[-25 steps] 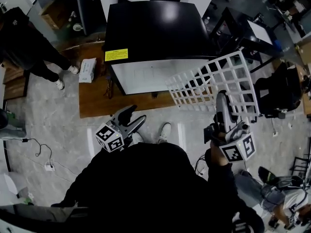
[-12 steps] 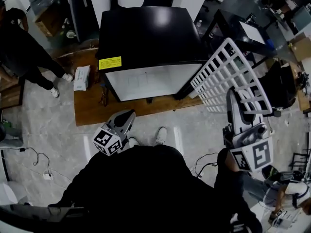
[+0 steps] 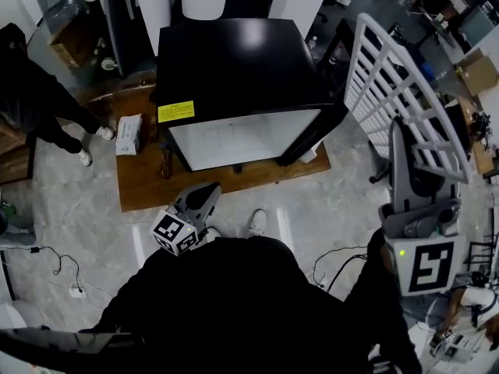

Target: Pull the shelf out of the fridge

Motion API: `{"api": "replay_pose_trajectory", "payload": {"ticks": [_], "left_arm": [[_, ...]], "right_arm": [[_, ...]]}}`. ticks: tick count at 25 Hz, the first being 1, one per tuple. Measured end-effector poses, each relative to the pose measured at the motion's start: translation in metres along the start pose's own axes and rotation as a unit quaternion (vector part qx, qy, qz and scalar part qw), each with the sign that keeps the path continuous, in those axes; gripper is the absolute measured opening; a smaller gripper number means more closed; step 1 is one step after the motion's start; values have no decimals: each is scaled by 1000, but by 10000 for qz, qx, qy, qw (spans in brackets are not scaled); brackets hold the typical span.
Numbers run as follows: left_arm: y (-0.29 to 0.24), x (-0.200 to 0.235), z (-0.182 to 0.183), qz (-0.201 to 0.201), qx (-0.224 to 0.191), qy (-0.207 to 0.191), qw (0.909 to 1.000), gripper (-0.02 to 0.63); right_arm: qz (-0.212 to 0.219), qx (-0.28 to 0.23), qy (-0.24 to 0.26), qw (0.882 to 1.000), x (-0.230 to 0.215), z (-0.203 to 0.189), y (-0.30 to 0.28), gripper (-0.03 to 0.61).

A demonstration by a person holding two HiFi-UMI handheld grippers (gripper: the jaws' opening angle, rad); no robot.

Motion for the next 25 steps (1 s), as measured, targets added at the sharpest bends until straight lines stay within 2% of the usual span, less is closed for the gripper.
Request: {"api": "replay_pose_trajectory", "payload": {"ticks": [5,8,11,14,16,21,25], "left_arm": [[3,2,1,44,-33,-19,10000,6],[6,6,-1,99,-24,-56,9999,6],[11,13,-2,170,-65,-96,9998,6],[16,18,2,237,-135,-101,9996,6],[21,20,4,315,-178,-107,9993,6],[32,26,12,631,-327,-195,9973,6],[41,34,14,799,-436,-139,9957,6]], "right_arm": [[39,-56,716,9974,22,10,-38,29],[156,264,960,9949,49,-6,-67,31],[450,866,1565,9828,86,-30,-98,32],[745,908,2122,9701,119,-36,-127,34],[980,916,2217,9658,136,-39,-142,34],[1600,988,2027,9610,164,-46,-169,28],[1954,1213,2103,9502,189,-56,-188,29]]}}
Point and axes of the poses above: the fingertips, and each gripper's own axes: y backward along the fingers, x to its left, z out of its top, the point moved 4 cm from there along y, backward along the fingers, and after that the axes turned 1 degree about -x, right-handed, at the moved point
